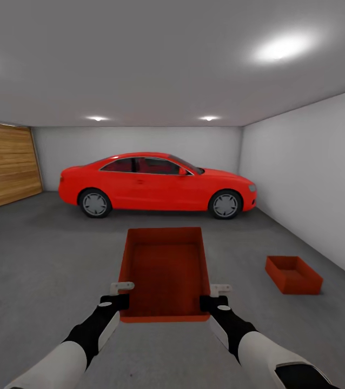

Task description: Move the two storage containers from the living room to the garage. In the garage, place one container on the floor and stack the other container on top of it (either order is fine).

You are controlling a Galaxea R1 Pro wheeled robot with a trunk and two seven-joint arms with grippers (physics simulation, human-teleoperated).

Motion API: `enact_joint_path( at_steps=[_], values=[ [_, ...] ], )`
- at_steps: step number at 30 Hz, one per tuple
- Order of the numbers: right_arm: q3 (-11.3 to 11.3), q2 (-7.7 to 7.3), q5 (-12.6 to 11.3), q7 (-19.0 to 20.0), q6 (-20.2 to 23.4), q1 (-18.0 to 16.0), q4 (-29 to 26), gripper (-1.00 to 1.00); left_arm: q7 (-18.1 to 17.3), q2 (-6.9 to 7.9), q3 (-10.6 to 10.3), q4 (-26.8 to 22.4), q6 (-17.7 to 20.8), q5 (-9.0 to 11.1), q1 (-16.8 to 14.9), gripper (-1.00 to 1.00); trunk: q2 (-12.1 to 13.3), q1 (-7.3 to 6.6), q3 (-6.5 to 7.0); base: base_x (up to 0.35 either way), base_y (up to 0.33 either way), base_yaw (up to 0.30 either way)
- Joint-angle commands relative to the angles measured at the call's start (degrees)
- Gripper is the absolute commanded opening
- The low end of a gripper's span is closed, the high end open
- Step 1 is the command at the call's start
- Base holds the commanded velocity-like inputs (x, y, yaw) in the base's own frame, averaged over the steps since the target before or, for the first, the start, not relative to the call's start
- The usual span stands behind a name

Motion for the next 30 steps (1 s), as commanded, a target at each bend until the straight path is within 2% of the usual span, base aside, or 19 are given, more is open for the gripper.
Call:
enact_joint_path(
  at_steps=[1, 30],
  values=[
    [-2.15, -2.33, 0.82, -2.34, -3.76, -0.04, -0.17, -1.0, 4.63, 0.14, 4.21, 0.0, 0.39, 0.33, 0.02, -1.0, -0.04, 0.05, -0.02, 0.322, 0.0, 0.0],
    [-2.15, -2.35, 0.82, -2.34, -3.78, -0.03, -0.17, -1.0, 4.63, 0.23, 4.28, 0.0, 0.46, 0.34, 0.01, -1.0, -0.04, 0.05, -0.02, 0.322, 0.0, 0.0]
  ],
)
